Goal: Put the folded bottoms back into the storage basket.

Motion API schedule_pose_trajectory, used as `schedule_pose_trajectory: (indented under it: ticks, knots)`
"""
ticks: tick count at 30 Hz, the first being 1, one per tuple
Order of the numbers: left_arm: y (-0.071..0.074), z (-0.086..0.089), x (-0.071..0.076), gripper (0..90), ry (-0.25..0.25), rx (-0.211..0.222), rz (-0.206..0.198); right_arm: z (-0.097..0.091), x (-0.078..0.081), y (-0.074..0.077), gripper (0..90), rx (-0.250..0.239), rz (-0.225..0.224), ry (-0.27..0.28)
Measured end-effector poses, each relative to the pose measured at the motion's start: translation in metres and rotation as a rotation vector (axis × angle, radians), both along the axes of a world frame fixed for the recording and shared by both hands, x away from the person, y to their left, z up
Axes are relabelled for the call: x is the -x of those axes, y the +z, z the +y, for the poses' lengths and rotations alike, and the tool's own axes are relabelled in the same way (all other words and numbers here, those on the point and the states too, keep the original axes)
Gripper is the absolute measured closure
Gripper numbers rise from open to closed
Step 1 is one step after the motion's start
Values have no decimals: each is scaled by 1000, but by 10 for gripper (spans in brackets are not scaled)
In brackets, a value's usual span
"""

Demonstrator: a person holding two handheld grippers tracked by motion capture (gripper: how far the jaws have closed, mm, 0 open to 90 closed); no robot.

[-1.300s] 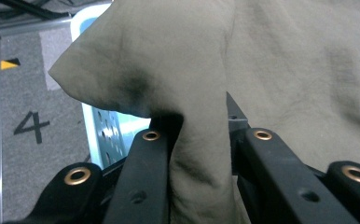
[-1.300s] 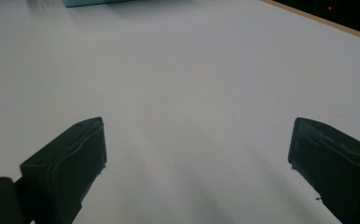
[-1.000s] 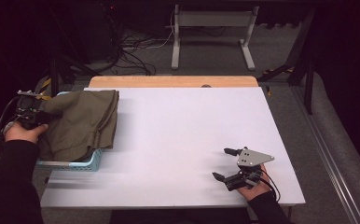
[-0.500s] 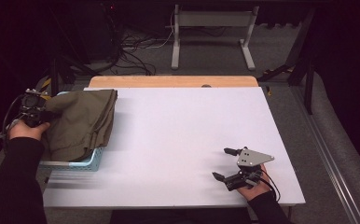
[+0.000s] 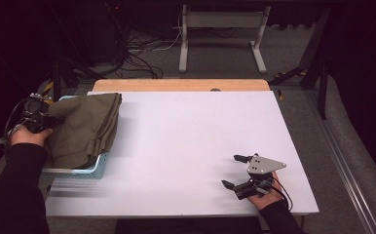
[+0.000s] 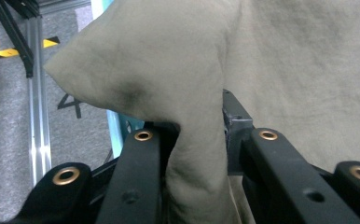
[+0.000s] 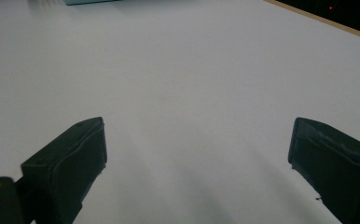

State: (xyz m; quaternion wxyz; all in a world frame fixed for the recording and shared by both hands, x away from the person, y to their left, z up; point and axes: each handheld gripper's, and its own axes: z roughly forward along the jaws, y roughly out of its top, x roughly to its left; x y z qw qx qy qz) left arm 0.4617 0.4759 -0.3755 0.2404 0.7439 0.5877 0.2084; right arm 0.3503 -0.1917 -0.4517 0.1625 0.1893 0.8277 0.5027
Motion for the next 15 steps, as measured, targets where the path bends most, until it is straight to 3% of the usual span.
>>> schedule_pose_trajectory:
  ticks: [7, 15]
  knots:
    - [1, 1, -1, 707, 14, -11, -18, 0, 0, 0, 52, 0, 0, 0]
    - [12, 4, 10, 502, 52, -15, -94, 0, 0, 0, 52, 1, -1, 3]
